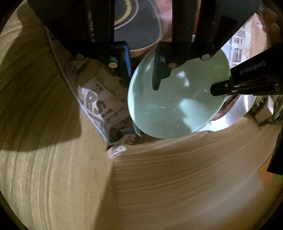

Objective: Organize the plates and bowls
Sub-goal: 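Lift the mint green bowl and carry it over the white bowl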

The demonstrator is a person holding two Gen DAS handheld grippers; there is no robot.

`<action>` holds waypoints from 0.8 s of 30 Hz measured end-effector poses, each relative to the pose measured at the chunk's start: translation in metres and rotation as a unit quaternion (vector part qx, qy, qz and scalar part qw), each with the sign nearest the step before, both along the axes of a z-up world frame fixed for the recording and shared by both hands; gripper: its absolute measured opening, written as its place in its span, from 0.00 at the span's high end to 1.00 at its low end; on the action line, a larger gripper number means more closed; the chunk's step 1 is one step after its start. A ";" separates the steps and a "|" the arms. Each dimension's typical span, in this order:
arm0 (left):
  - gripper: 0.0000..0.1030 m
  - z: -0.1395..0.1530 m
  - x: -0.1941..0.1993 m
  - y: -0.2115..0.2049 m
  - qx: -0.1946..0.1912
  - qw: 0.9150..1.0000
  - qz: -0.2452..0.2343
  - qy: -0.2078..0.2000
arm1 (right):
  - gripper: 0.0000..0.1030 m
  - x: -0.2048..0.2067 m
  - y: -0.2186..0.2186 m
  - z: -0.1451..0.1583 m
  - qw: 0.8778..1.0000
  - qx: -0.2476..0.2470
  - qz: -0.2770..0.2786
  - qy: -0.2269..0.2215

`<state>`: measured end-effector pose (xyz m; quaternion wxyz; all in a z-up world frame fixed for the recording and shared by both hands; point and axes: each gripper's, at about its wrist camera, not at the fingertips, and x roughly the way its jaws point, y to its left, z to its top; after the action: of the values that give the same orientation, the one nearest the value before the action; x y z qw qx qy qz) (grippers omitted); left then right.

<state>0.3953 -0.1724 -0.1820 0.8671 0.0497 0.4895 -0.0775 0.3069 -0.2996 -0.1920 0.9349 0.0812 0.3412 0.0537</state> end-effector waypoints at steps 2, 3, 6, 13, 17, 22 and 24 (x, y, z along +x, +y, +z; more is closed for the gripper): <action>0.89 0.003 -0.006 0.006 0.003 1.000 0.004 -0.004 | 0.81 -0.002 0.006 0.001 1.000 -0.002 0.011 -0.004; 0.88 0.007 -0.008 0.009 0.005 1.000 0.007 -0.006 | 0.81 -0.004 0.008 0.002 1.000 -0.001 0.019 -0.006; 0.88 0.013 -0.016 0.019 0.005 1.000 0.013 -0.011 | 0.81 -0.009 0.015 0.006 0.999 0.002 0.038 -0.013; 0.88 0.029 -0.046 0.044 0.001 0.999 0.027 -0.028 | 0.81 -0.024 0.036 0.015 0.996 0.004 0.081 -0.030; 0.88 0.040 -0.066 0.058 -0.008 0.998 0.034 -0.047 | 0.81 -0.034 0.047 0.026 0.994 -0.004 0.097 -0.051; 0.88 0.048 -0.090 0.078 -0.022 0.996 0.049 -0.068 | 0.81 -0.052 0.060 0.038 0.990 -0.009 0.114 -0.077; 0.88 0.050 -0.098 0.082 -0.025 0.996 0.052 -0.075 | 0.81 -0.056 0.064 0.041 0.989 -0.009 0.120 -0.081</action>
<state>0.2975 -0.0899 -0.1321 0.9051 0.0083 0.4231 -0.0403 0.2512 -0.2354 -0.1510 0.9472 0.0263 0.2717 0.1683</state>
